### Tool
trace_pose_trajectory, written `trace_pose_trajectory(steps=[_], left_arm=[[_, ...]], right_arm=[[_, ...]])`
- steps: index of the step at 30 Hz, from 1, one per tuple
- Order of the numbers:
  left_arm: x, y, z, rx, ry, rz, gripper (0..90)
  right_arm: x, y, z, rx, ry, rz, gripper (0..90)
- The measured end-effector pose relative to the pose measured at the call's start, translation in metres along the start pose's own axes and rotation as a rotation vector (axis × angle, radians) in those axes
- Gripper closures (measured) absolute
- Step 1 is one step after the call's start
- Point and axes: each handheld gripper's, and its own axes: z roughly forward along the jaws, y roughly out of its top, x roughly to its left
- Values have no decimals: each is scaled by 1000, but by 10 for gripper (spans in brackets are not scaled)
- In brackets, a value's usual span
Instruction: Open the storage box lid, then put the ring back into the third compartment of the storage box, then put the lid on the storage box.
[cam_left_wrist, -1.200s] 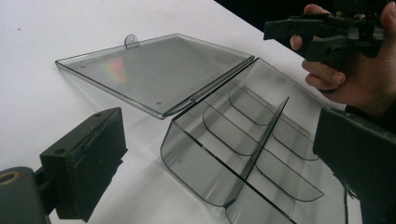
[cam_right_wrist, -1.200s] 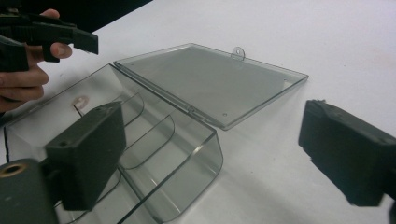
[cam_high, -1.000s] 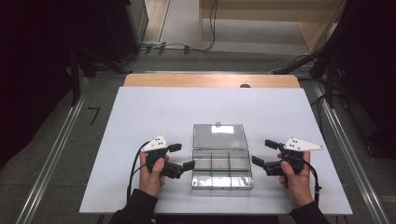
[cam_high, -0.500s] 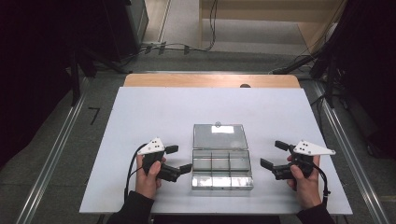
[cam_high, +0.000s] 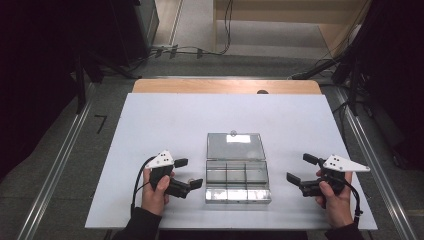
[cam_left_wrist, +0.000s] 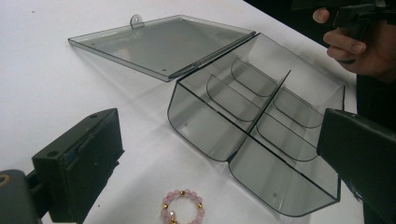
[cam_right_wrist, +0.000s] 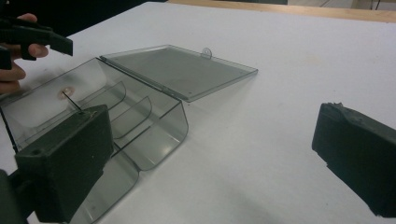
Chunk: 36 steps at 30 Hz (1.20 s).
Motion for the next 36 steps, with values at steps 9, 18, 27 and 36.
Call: trace_pose_trajectory(steps=[9,18,27,36], left_arm=[[2,-5,-6,19,11,-5,24],[7,-10,-12,30,24,-32,128],[6,-12,-9,92,62,-37,303],[7,-15,-8,150,97,-26,546]], right_arm=[[-8,-8,-15,0,-27,8,0],[-14,-15,-27,2,-44,19,0],[-17,-21,-33,12,-59,24,0],[-20,-26,-40,22,-83,26,0]])
